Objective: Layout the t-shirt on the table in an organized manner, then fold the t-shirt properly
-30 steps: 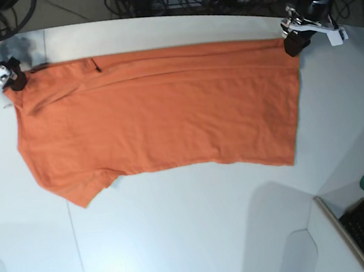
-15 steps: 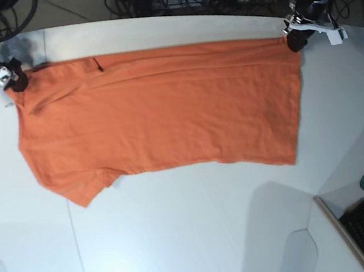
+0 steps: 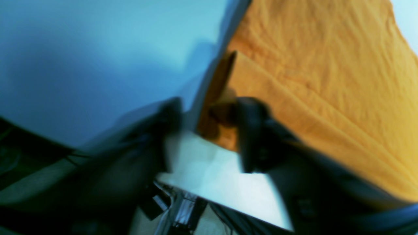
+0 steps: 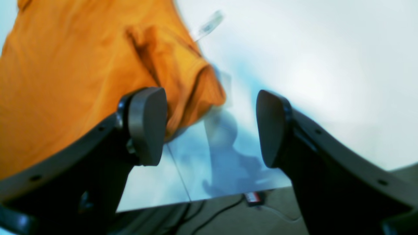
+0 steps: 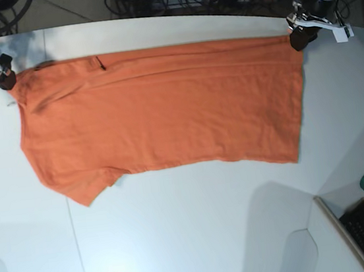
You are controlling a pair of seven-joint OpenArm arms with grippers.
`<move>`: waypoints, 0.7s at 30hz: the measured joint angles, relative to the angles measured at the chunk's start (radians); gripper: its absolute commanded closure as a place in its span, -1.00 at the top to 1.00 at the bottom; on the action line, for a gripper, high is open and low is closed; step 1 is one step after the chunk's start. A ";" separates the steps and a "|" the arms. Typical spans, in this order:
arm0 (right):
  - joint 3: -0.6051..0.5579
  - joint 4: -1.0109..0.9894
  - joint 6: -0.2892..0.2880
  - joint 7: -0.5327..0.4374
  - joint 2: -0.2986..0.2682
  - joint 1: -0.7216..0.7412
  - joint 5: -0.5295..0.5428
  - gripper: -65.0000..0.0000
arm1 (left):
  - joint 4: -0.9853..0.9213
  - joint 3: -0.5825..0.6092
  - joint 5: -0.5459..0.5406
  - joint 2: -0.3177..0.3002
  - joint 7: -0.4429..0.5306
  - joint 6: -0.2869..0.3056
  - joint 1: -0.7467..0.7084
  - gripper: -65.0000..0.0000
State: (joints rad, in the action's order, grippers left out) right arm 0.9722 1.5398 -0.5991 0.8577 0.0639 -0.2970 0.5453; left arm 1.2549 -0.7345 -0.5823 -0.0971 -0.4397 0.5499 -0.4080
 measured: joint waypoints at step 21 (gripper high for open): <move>-0.235 -0.011 0.065 0.025 -0.063 0.025 -0.001 -0.96 | 0.104 -0.231 0.005 0.002 -0.013 0.001 -0.028 0.17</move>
State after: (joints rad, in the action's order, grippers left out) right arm 0.7372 1.5291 -0.5339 0.8829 0.0010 -0.2722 0.5446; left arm 1.3586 -0.9653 -0.5774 -0.0948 -0.4526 0.5507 -0.4358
